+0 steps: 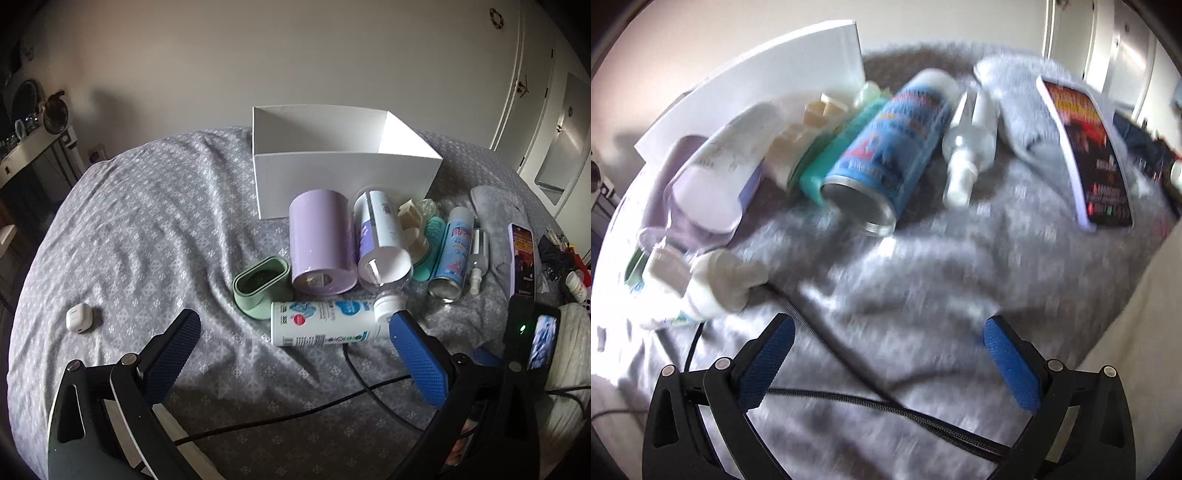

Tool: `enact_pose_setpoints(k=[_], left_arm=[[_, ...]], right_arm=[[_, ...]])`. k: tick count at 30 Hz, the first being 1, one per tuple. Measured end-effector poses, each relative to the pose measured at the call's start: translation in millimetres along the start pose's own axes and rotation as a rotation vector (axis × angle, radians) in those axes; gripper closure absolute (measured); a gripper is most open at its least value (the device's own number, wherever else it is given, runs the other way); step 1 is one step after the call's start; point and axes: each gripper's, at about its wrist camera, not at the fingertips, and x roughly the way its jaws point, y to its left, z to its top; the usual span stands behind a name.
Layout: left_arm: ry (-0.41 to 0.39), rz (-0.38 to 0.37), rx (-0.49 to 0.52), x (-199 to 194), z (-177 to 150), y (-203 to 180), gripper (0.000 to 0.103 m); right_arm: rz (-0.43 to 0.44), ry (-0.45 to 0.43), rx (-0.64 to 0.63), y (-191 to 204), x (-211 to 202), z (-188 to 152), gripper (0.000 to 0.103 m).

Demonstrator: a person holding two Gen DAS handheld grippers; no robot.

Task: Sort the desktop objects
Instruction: 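Grasp the white spray bottle with the left gripper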

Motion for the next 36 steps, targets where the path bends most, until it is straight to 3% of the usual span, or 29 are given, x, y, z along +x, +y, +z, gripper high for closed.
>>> enact_pose_setpoints(k=[6,12,17,20,21,23,26,29,31,33,36], left_arm=[[0.027,-0.092,0.02,16,37,-6,0.0],[0.095,-0.227,0.131,59,71,-67,0.0],[0.237,-0.189,0.221,124,83,-109,0.0],[0.316,-0.101,0.247,157,76,-120,0.029],[0.334,-0.08,0.243,164,74,-121,0.027],[0.367,-0.113,0.214,173,72,-120,0.016],[0.458,-0.122,0.276,187,64,-135,0.001],[0.438,-0.105,0.31,191,57,-144,0.001],[0.415,-0.11,0.269,187,55,-140,0.006],[0.398,-0.146,0.245,175,51,-139,0.038],[0.37,-0.174,0.215,152,45,-134,0.04]], right_arm=[[-0.047,0.021,-0.034,3,7,-11,0.0],[-0.093,-0.005,-0.062,5,7,-23,0.0],[-0.105,-0.024,-0.076,1,10,-24,0.0],[-0.107,-0.032,-0.076,-2,11,-24,0.0],[-0.109,-0.034,-0.077,-1,13,-20,0.0],[-0.113,-0.04,-0.074,-3,13,-23,0.0],[-0.124,-0.051,-0.072,-3,10,-30,0.0],[-0.135,-0.061,-0.074,-4,12,-36,0.0],[-0.135,-0.062,-0.075,4,11,-37,0.0],[-0.132,-0.063,-0.075,5,11,-39,0.0],[-0.133,-0.063,-0.077,5,10,-43,0.0]])
